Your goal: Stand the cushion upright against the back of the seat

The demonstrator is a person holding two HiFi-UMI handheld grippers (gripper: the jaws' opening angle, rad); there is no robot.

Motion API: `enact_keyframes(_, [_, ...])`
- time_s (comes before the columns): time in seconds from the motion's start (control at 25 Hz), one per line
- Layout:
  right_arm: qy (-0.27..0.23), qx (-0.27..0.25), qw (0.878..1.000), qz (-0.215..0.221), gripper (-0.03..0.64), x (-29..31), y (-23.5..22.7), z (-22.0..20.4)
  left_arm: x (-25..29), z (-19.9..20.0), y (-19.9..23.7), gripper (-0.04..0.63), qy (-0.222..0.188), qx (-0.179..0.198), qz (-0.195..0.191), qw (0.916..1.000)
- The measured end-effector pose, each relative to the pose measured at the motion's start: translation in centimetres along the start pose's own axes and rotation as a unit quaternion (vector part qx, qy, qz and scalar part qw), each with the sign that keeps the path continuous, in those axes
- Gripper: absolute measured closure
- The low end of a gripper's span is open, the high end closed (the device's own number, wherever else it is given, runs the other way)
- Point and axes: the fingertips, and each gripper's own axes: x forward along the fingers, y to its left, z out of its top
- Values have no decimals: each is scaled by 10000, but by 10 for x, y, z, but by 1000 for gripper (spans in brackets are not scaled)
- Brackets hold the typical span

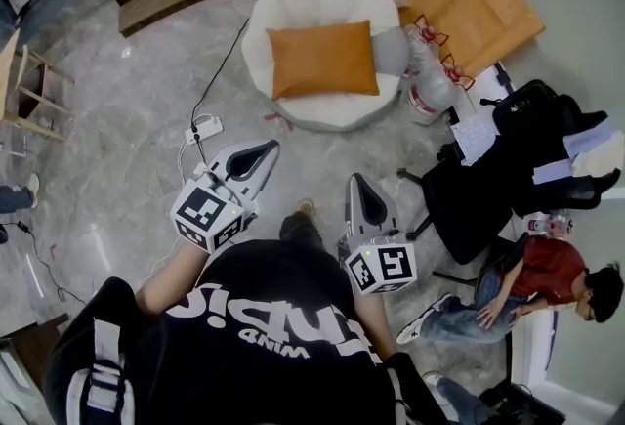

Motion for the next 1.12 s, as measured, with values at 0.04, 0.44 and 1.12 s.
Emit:
enact_keyframes(0.04, [-12, 19, 10000, -7, 595, 4, -6, 2, 7, 2, 2, 589, 0, 12, -2, 10000])
enact_keyframes(0.44, [1, 19, 10000, -33, 595, 38, -69, 24, 76, 23, 17, 589, -20, 17, 27, 10000])
enact_keyframes(1.12, [147, 68, 9998, 134, 595, 89, -139, 34, 149, 45, 42, 589, -142, 3, 190, 9997])
